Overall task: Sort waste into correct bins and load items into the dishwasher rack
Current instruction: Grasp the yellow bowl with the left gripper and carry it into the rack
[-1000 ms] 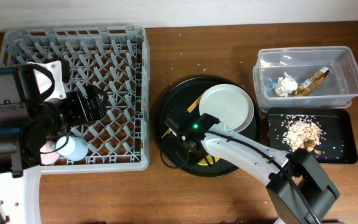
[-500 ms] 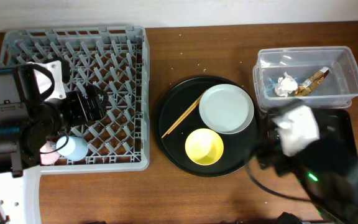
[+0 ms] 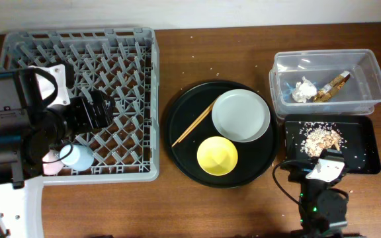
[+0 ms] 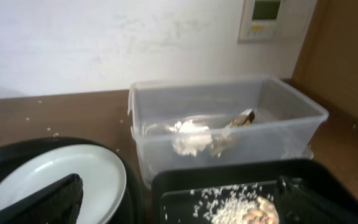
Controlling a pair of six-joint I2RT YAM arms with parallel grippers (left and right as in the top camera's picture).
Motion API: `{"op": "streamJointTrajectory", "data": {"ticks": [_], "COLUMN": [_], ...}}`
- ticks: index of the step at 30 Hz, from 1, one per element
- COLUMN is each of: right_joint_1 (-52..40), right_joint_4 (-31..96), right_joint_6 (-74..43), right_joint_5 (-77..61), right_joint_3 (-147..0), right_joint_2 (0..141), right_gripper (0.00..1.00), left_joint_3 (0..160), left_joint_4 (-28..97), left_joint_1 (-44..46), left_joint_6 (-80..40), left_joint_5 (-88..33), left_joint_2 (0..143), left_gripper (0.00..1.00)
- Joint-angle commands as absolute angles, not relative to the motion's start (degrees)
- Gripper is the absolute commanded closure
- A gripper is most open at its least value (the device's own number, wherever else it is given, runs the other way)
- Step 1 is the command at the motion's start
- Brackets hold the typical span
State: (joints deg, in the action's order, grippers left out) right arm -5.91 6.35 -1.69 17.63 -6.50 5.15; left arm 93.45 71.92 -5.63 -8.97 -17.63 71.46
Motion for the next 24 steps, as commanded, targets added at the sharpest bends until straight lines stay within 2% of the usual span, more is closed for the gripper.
{"op": "streamJointTrajectory", "data": {"ticks": [1,14,18,19,22,24], "right_joint_1": [-5.5,-5.5,-5.5,-5.5,-5.5,-5.5], "right_joint_4": [2.8,2.8,2.8,2.8,2.8,2.8], "right_joint_6": [-2.4,-2.4,-2.4,-2.4,-2.4,-2.4], "right_joint_5": [17.1,17.1,17.1,17.1,17.1,17.1], "right_joint_3": [-0.3,-0.3,-0.3,-0.3,-0.3,-0.3], "right_joint_2": [0.6,0.3,0.3,0.3,0.3,0.3], "right_gripper": [0.01,0.02,0.02,0.02,0.02,0.02], "left_joint_3": [94.1,94.1,93.9,93.8,93.8,93.8], "left_joint_4": [71.9,71.9,64.9,64.1,68.0,67.8], "left_joint_1": [-5.5,-5.5,-5.0,-3.0,13.3,21.9], "left_joint_6": [-8.1,-8.1,-8.9,-9.8,-9.8,-9.7], "left_joint_5": [-18.2,-18.2,-31.2,-31.7,-15.1,-15.2], "left_joint_2": [70.9,70.9,71.2,72.2,79.8,86.1], "left_gripper": [0.01,0.01,0.01,0.01,0.01,0.01]}}
